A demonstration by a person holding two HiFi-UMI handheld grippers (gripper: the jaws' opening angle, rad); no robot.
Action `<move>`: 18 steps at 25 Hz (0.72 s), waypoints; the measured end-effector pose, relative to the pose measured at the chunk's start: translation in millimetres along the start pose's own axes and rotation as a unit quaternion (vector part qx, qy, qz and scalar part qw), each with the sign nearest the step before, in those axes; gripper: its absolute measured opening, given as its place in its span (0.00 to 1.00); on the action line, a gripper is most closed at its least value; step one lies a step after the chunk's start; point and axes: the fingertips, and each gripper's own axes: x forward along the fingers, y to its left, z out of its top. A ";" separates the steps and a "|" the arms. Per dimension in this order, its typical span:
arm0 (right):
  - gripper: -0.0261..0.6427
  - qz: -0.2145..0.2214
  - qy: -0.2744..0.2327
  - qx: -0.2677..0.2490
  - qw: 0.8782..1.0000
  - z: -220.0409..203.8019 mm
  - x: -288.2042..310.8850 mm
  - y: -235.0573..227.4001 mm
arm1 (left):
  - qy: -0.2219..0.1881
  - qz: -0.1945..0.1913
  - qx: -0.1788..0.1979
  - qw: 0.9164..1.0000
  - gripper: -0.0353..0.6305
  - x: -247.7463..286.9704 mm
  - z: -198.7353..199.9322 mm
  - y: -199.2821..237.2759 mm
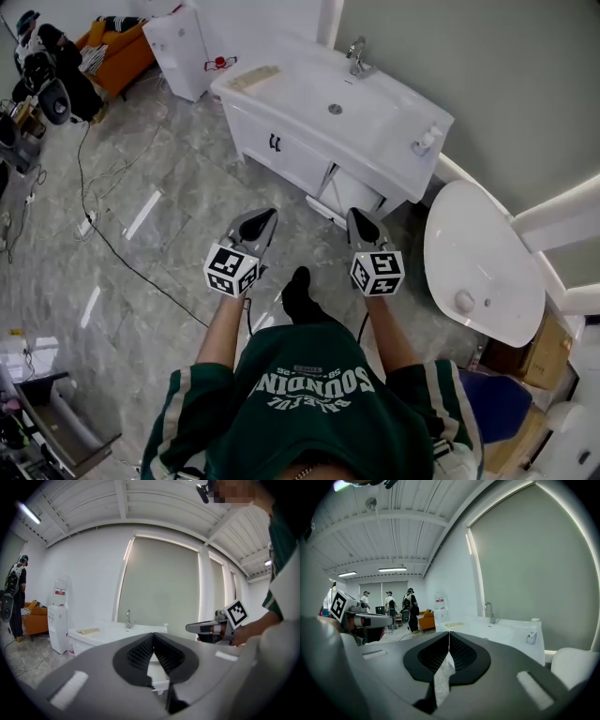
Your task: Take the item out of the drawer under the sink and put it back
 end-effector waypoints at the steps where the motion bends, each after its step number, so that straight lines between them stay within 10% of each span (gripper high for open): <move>1: 0.04 0.002 0.001 0.000 1.000 2.5 12.0 -2.7 | 0.001 0.000 0.000 1.000 0.13 7.4 2.1 9.1; 18: 0.04 0.000 0.013 0.011 1.000 43.5 180.3 -55.2 | 0.018 -0.005 -0.003 1.000 0.13 133.6 37.2 140.4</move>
